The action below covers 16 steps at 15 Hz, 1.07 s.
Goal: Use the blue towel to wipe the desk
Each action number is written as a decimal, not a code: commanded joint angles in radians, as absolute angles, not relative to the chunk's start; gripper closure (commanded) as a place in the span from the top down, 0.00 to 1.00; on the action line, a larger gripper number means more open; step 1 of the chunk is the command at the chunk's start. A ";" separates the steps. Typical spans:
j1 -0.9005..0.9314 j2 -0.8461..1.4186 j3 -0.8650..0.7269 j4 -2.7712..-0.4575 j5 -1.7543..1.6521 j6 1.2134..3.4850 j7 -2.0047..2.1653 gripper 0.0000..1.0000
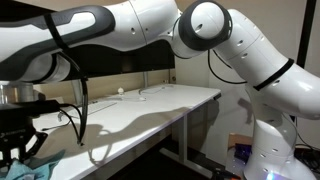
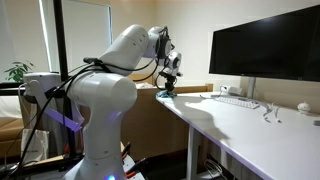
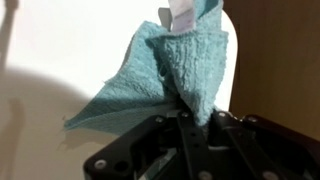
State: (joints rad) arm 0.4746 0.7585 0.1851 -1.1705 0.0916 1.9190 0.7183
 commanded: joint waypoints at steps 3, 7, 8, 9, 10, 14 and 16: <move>0.451 0.655 0.171 -1.431 0.105 2.029 0.749 0.08; 0.438 0.581 0.161 -1.556 0.104 2.093 0.779 0.08; 0.433 0.560 0.157 -1.587 0.104 2.105 0.785 0.08; 0.430 0.540 0.151 -1.616 0.103 2.115 0.793 0.08; 0.427 0.524 0.144 -1.637 0.102 2.122 0.799 0.08; 0.399 0.456 0.136 -1.740 0.103 2.130 0.802 0.08; 0.386 0.433 0.136 -1.780 0.104 2.130 0.798 0.07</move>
